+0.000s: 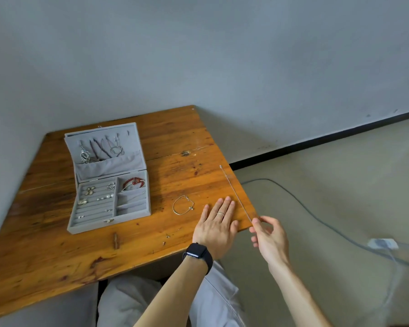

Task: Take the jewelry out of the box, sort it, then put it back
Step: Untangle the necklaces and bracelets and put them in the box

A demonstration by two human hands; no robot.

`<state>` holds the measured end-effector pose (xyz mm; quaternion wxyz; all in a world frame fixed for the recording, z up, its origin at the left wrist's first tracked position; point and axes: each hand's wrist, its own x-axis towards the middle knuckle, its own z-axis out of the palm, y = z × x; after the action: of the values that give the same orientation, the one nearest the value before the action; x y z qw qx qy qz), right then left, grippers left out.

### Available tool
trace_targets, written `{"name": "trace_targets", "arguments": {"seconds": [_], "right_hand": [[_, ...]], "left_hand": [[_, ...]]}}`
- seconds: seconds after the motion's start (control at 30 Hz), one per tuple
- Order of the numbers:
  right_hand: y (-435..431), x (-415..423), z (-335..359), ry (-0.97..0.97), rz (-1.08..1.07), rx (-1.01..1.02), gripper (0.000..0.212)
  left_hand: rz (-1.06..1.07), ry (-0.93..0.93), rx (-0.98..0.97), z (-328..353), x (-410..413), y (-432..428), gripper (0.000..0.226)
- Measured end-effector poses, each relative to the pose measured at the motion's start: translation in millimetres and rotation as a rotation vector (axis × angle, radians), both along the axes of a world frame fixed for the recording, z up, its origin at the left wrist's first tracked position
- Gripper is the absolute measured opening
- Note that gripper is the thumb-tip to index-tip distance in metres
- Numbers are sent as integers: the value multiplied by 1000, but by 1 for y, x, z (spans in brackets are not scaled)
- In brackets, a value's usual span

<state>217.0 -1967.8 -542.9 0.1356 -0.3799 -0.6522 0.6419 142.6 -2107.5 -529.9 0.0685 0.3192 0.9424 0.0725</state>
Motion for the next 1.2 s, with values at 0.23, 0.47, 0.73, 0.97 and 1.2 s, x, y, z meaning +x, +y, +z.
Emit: {"name": "trace_targets", "arguments": {"seconds": [0.23, 0.47, 0.73, 0.97, 1.2], "right_hand": [[16, 29, 46, 100, 109, 77, 10], [31, 27, 135, 178, 413, 217, 11], [22, 15, 204, 324, 568, 238, 10], [-2, 4, 216, 348, 646, 209, 14], [-34, -5, 217, 339, 750, 225, 34]], "left_hand": [[1, -173, 296, 26, -6, -3, 58], [-68, -228, 613, 109, 4, 14, 24], [-68, -552, 927, 174, 14, -10, 11], [-32, -485, 957, 190, 13, -51, 11], [-54, -395, 959, 189, 13, -83, 9]]}}
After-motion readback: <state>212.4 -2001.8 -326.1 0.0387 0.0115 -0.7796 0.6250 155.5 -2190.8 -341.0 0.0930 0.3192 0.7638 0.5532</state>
